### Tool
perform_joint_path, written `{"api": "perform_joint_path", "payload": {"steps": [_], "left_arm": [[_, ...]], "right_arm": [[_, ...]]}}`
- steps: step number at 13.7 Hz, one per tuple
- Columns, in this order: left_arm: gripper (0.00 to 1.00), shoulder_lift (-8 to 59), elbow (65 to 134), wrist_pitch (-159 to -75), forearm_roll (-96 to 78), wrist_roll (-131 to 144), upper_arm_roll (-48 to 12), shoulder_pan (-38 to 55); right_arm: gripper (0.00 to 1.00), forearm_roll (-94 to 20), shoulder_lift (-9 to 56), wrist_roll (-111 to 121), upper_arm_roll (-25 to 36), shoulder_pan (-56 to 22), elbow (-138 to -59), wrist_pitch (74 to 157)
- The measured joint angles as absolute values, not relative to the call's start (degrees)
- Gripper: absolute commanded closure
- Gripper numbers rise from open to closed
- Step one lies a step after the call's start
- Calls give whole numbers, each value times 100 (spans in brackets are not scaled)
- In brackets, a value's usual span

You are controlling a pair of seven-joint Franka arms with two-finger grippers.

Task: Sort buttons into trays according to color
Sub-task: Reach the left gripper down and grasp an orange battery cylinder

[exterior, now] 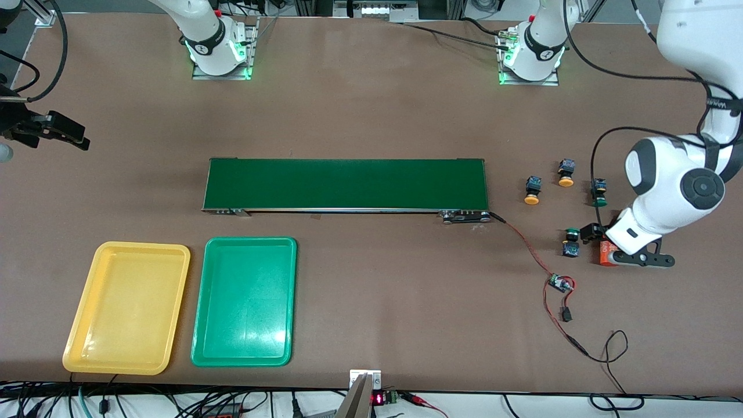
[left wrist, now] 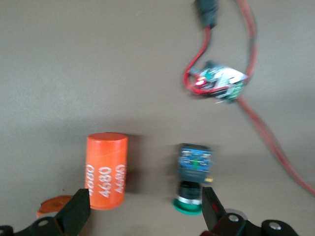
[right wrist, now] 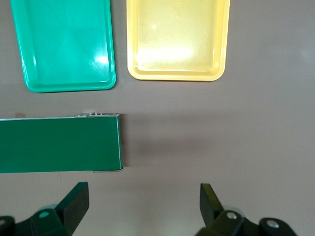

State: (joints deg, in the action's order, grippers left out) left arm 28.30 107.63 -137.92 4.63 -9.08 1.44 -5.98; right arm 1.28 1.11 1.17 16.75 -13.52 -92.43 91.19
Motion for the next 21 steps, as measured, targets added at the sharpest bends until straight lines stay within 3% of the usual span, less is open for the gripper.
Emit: {"api": "perform_joint_path", "payload": {"steps": [8, 9, 10, 12, 14, 18, 21], "left_arm": [[0, 3486, 10684, -14736, 463, -1330, 144, -878], [13, 3520, 10658, -14736, 462, -1358, 144, -917], [37, 3569, 10649, -14735, 462, -1365, 144, -974], [70, 3708, 10646, -14740, 461, -1378, 145, -1078], [84, 3763, 10624, -14753, 454, -1378, 129, -1095], [84, 3628, 10453, -14310, 454, -1386, -69, -1087], [85, 3100, 10338, -12743, 454, -1405, -579, -1079]], "right_arm": [[0, 132, 112, 117, 1659, -1363, -9243, 9131], [0, 132, 112, 117, 1659, -1363, -9243, 9132], [0, 132, 112, 117, 1659, -1363, -9243, 9132], [0, 132, 112, 117, 1659, -1363, -9243, 9133], [0, 132, 112, 117, 1659, -1363, -9243, 9133], [0, 132, 112, 117, 1659, -1363, -9243, 9134], [0, 132, 112, 117, 1657, -1364, -9243, 9135]]}}
